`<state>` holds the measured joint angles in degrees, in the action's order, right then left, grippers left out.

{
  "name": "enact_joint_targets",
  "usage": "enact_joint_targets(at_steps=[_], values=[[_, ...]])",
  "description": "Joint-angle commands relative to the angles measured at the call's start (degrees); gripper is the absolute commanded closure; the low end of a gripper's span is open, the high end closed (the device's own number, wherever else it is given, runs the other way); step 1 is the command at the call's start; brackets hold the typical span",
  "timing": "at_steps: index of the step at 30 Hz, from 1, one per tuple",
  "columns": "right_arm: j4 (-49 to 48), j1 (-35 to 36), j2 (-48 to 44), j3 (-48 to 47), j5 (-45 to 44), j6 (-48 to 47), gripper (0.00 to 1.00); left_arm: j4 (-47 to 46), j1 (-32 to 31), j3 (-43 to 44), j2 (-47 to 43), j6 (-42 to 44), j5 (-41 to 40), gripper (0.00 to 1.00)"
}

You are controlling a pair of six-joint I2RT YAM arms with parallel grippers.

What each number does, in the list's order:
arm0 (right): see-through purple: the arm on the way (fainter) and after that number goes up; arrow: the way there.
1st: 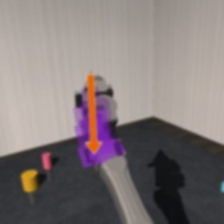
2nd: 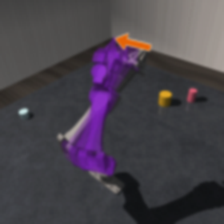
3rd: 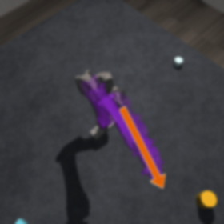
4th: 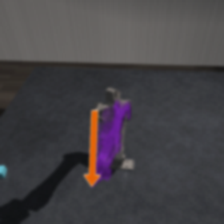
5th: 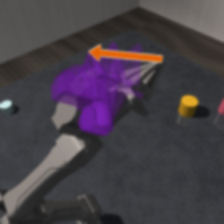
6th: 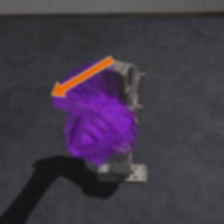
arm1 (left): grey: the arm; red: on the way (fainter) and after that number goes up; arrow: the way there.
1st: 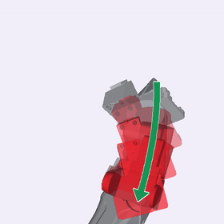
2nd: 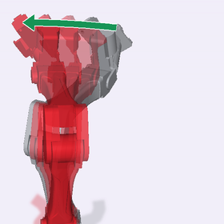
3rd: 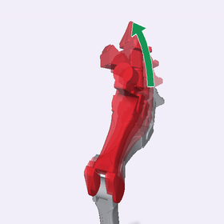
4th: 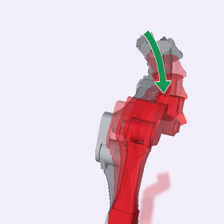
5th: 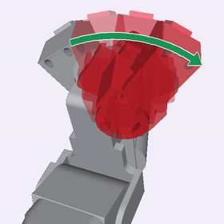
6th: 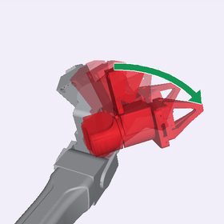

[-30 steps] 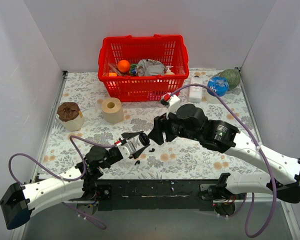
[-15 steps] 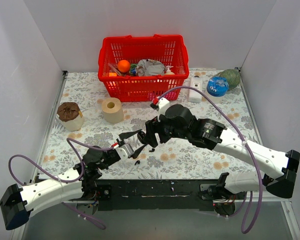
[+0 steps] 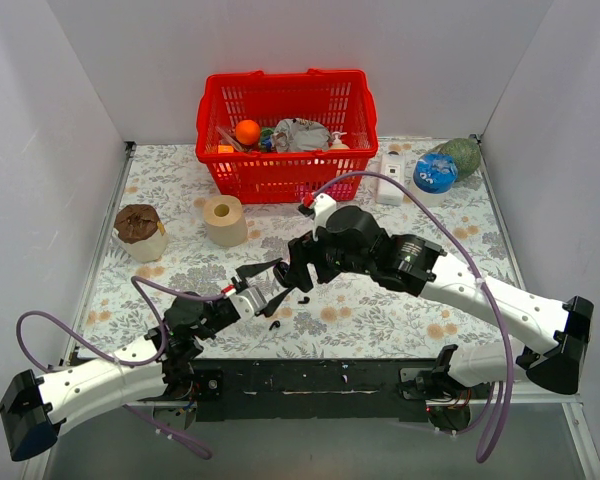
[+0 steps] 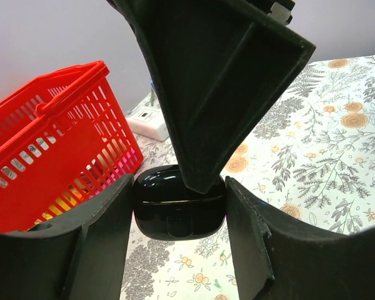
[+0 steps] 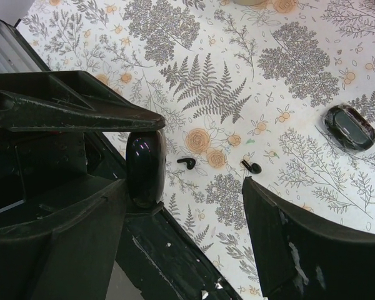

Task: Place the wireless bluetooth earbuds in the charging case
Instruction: Open the charging case.

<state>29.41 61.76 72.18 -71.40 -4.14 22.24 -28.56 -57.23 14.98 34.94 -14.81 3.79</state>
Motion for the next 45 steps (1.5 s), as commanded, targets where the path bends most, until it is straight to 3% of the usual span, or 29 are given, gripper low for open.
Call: enact_joint_targets(at_steps=[1, 22, 27, 31, 35, 45], values=[[-2.2, -1.8, -0.4, 0.1, -0.2, -0.5, 0.20, 0.7, -0.4, 2.2, -1.5, 0.0, -0.2, 1.00], [-3.3, -5.2, -4.8, 3.5, -1.7, 0.4, 0.24, 1.1, -0.4, 1.3, -2.9, -0.6, -1.6, 1.00], [-7.1, -5.2, -5.8, 3.7, 2.3, -0.1, 0.24, 1.1, -0.5, 1.1, -2.9, -0.7, -1.7, 1.00], [-11.2, -4.8, -7.8, 4.6, 5.4, 0.3, 0.16, 1.2, -0.5, 1.1, -2.6, -0.6, -1.8, 1.00], [-10.2, -3.8, -5.6, 2.8, 7.2, -1.1, 0.12, 1.0, -0.5, 1.0, -2.2, -0.6, -1.9, 1.00], [-5.7, 0.0, -0.1, -1.7, 2.8, -3.4, 0.17, 0.6, -0.5, 1.3, -1.2, -0.7, -1.9, 1.00]])
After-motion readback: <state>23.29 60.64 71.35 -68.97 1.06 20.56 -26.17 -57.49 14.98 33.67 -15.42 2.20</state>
